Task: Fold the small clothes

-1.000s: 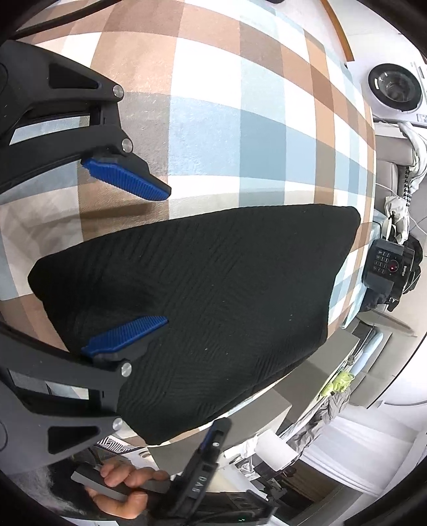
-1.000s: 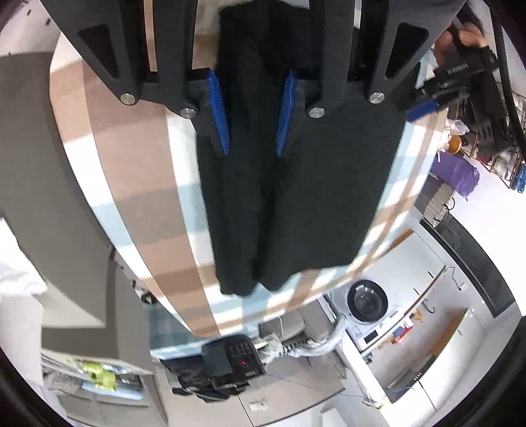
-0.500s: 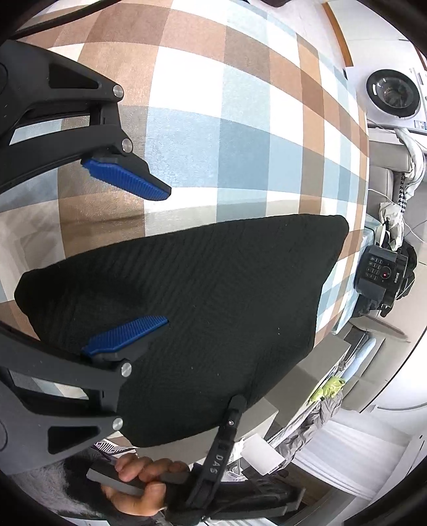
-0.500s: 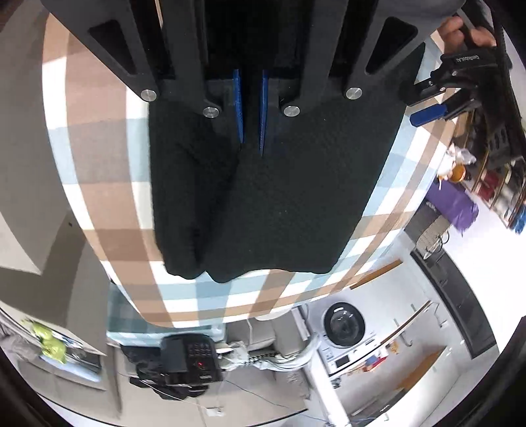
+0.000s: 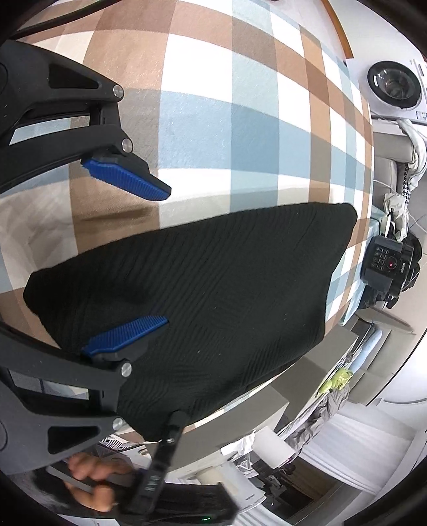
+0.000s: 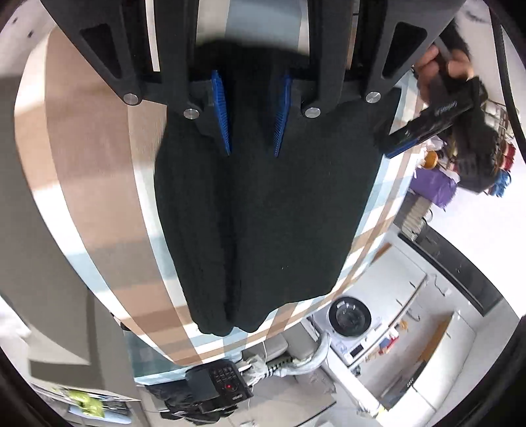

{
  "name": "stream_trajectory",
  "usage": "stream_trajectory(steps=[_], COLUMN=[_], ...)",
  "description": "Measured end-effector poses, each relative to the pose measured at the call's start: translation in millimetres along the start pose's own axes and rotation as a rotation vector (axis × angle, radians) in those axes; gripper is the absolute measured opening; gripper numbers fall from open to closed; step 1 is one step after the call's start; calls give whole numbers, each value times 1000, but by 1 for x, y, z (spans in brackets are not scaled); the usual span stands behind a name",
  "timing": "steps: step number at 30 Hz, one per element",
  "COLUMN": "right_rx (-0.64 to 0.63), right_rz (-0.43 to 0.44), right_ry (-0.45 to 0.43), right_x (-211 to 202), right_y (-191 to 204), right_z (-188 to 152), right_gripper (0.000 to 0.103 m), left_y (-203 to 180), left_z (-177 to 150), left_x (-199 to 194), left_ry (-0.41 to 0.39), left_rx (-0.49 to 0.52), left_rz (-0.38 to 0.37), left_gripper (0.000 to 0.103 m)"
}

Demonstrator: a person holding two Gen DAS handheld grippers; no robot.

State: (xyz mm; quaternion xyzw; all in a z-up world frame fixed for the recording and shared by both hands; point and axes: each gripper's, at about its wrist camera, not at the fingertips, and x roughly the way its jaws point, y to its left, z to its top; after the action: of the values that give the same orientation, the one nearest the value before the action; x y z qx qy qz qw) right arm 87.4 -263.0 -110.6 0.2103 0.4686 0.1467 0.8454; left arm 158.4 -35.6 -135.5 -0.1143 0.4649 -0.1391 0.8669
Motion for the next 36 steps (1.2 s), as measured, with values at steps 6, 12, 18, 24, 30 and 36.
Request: stream_trajectory(steps=[6, 12, 18, 24, 30, 36], right_rx=[-69, -69, -43, -47, -51, -112], right_rz=[-29, -111, -27, -29, -40, -66], right_ry=[-98, 11, -10, -19, -25, -60], right_x=[-22, 4, -4, -7, -5, -17], right_y=[17, 9, 2, 4, 6, 17], right_z=[-6, -7, -11, -14, -15, -18], right_gripper=[5, 6, 26, 26, 26, 5], left_y=[-11, -15, -36, -38, -29, -26], left_z=[-9, -17, -32, -49, -50, -45], left_x=[-6, -21, -17, -9, -10, -7], left_ry=[3, -17, 11, 71, 72, 79], left_rx=[27, 19, 114, 174, 128, 118], left_rz=[-7, -15, -22, 30, 4, 7], left_gripper=[70, 70, 70, 70, 70, 70])
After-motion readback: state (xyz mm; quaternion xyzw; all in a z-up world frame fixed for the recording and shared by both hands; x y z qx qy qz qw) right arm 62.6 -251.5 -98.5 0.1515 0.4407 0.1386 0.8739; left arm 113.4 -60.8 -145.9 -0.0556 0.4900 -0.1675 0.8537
